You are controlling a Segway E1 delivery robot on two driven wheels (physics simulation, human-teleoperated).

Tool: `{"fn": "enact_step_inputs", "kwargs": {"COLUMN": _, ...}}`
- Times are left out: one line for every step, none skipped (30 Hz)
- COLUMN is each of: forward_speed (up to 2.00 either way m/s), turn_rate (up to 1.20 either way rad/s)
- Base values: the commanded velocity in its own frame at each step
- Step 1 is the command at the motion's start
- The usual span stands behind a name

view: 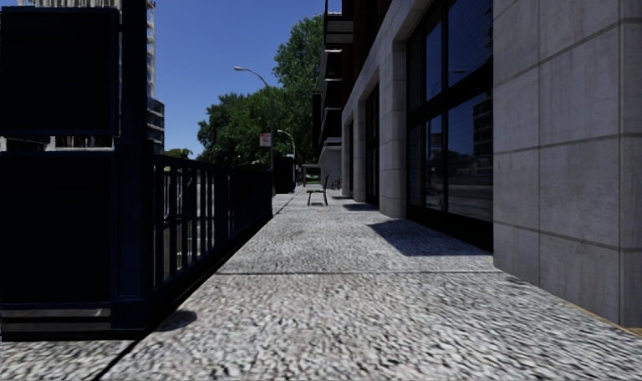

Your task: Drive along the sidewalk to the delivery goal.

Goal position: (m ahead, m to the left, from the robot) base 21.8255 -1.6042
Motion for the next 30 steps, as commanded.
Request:
{"fn": "enact_step_inputs", "kwargs": {"forward_speed": 2.0, "turn_rate": 0.0}}
{"fn": "enact_step_inputs", "kwargs": {"forward_speed": 2.0, "turn_rate": 0.0}}
{"fn": "enact_step_inputs", "kwargs": {"forward_speed": 2.0, "turn_rate": 0.0}}
{"fn": "enact_step_inputs", "kwargs": {"forward_speed": 2.0, "turn_rate": 0.0}}
{"fn": "enact_step_inputs", "kwargs": {"forward_speed": 2.0, "turn_rate": 0.0}}
{"fn": "enact_step_inputs", "kwargs": {"forward_speed": 2.0, "turn_rate": 0.0}}
{"fn": "enact_step_inputs", "kwargs": {"forward_speed": 2.0, "turn_rate": 0.0}}
{"fn": "enact_step_inputs", "kwargs": {"forward_speed": 2.0, "turn_rate": 0.0}}
{"fn": "enact_step_inputs", "kwargs": {"forward_speed": 2.0, "turn_rate": 0.0}}
{"fn": "enact_step_inputs", "kwargs": {"forward_speed": 2.0, "turn_rate": 0.0}}
{"fn": "enact_step_inputs", "kwargs": {"forward_speed": 2.0, "turn_rate": 0.0}}
{"fn": "enact_step_inputs", "kwargs": {"forward_speed": 2.0, "turn_rate": 0.0}}
{"fn": "enact_step_inputs", "kwargs": {"forward_speed": 2.0, "turn_rate": 0.0}}
{"fn": "enact_step_inputs", "kwargs": {"forward_speed": 2.0, "turn_rate": 0.0}}
{"fn": "enact_step_inputs", "kwargs": {"forward_speed": 2.0, "turn_rate": 0.0}}
{"fn": "enact_step_inputs", "kwargs": {"forward_speed": 2.0, "turn_rate": 0.0}}
{"fn": "enact_step_inputs", "kwargs": {"forward_speed": 2.0, "turn_rate": 0.0}}
{"fn": "enact_step_inputs", "kwargs": {"forward_speed": 2.0, "turn_rate": 0.0}}
{"fn": "enact_step_inputs", "kwargs": {"forward_speed": 2.0, "turn_rate": 0.0}}
{"fn": "enact_step_inputs", "kwargs": {"forward_speed": 2.0, "turn_rate": 0.0}}
{"fn": "enact_step_inputs", "kwargs": {"forward_speed": 2.0, "turn_rate": 0.0}}
{"fn": "enact_step_inputs", "kwargs": {"forward_speed": 2.0, "turn_rate": 0.0}}
{"fn": "enact_step_inputs", "kwargs": {"forward_speed": 2.0, "turn_rate": 0.0}}
{"fn": "enact_step_inputs", "kwargs": {"forward_speed": 2.0, "turn_rate": 0.0}}
{"fn": "enact_step_inputs", "kwargs": {"forward_speed": 2.0, "turn_rate": 0.0}}
{"fn": "enact_step_inputs", "kwargs": {"forward_speed": 2.0, "turn_rate": 0.0}}
{"fn": "enact_step_inputs", "kwargs": {"forward_speed": 2.0, "turn_rate": 0.0}}
{"fn": "enact_step_inputs", "kwargs": {"forward_speed": 2.0, "turn_rate": 0.0}}
{"fn": "enact_step_inputs", "kwargs": {"forward_speed": 2.0, "turn_rate": 0.0}}
{"fn": "enact_step_inputs", "kwargs": {"forward_speed": 2.0, "turn_rate": 0.0}}
